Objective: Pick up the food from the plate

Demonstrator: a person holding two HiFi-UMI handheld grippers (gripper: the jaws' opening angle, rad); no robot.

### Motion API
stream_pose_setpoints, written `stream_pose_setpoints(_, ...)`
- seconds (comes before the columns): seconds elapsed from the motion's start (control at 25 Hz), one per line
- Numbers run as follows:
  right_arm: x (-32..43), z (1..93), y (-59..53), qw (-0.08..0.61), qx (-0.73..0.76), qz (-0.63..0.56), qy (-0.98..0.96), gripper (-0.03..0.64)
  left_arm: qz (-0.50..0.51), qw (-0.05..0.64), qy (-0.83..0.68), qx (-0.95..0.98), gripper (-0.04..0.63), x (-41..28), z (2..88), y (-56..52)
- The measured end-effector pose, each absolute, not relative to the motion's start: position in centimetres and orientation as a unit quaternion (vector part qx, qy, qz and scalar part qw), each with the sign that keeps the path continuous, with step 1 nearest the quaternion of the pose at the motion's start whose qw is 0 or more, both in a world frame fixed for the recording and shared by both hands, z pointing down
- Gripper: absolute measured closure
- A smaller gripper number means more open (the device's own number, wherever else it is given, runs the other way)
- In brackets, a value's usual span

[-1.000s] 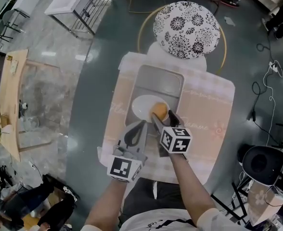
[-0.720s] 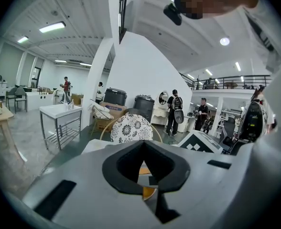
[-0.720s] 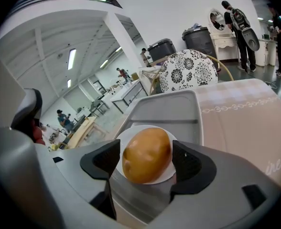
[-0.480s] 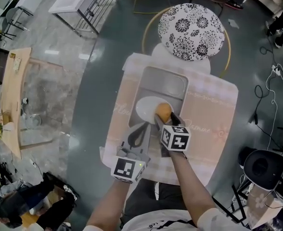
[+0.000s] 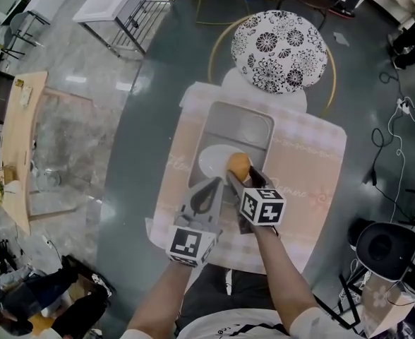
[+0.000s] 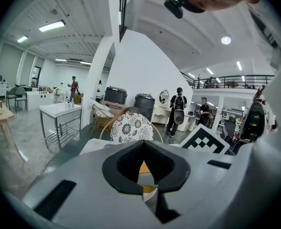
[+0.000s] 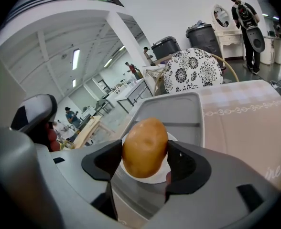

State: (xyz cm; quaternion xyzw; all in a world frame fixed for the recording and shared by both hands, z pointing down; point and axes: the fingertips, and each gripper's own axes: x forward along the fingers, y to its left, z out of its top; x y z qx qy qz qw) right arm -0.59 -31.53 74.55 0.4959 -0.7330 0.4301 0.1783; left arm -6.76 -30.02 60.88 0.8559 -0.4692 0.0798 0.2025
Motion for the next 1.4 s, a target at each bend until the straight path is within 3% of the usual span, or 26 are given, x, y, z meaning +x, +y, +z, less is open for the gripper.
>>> stream_pose_setpoints(0.76,0.6,59.2,-28.3,0.036,0.485,0.393,-0.78,0.313,0.067,0.178,-0.467,0.864,0.589,-6.1,51.5,-25.3)
stream_pose_setpoints(1.4,0.8,46.6,-22.0,-0.022,0.477,0.315,-0.82,0.313,0.046,0.16,-0.462,0.871,0.589,-6.0,42.5,-18.4)
